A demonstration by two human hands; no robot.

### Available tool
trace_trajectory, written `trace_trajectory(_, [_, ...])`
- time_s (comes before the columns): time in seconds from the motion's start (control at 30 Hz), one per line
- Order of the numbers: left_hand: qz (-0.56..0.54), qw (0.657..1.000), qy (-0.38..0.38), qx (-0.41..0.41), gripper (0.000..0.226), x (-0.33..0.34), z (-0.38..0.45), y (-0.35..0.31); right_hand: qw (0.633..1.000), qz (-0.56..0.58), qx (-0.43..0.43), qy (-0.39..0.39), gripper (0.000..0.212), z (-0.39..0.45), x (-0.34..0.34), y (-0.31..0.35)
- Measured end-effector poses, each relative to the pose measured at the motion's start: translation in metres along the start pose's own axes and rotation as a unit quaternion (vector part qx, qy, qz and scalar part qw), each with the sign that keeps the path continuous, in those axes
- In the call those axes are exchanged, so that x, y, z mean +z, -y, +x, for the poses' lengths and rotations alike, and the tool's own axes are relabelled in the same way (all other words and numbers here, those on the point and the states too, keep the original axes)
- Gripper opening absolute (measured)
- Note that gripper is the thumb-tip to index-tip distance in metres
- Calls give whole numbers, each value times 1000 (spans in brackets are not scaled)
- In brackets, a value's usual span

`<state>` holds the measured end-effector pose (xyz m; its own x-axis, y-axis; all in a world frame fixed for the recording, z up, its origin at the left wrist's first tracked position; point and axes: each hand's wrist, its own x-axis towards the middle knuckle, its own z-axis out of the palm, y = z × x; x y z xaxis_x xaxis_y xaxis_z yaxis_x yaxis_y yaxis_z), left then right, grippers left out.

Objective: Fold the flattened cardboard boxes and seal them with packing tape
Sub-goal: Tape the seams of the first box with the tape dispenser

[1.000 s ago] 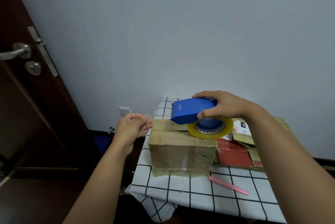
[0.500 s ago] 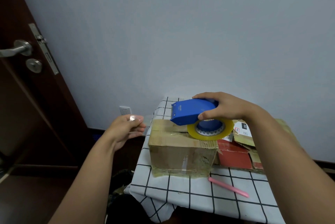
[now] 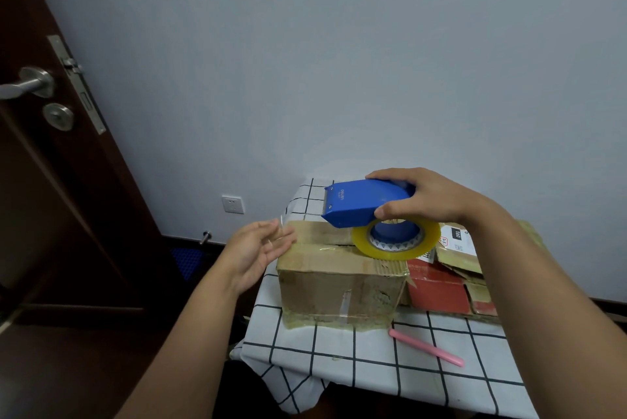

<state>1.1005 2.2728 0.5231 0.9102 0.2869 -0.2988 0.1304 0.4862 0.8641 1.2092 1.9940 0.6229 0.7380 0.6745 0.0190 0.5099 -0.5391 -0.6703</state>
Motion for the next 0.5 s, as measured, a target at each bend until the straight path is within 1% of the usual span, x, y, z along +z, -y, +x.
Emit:
trace_trajectory(0.1, [29,1000,-5,2,9,1,2,-1,1000,0,-8,-23,57,-4,-13,6])
trace_trajectory(0.2, [31,1000,-4,0,9,2,5,-2,999,2,-20,-36,56,-4,-25,13])
trace_trajectory(0.33, [27,999,-19,-2,10,5,6,-2,1000,1,-11,-6,56,0,-18,12])
trace_trajectory(0.43, [19,999,-39,6,9,5,6,0,1000,-24,4,13,63,5,-8,6])
trace_trajectory(0.5, [23,998,-52,13,10,1,7,0,999,-31,13,11,65,7,-4,2])
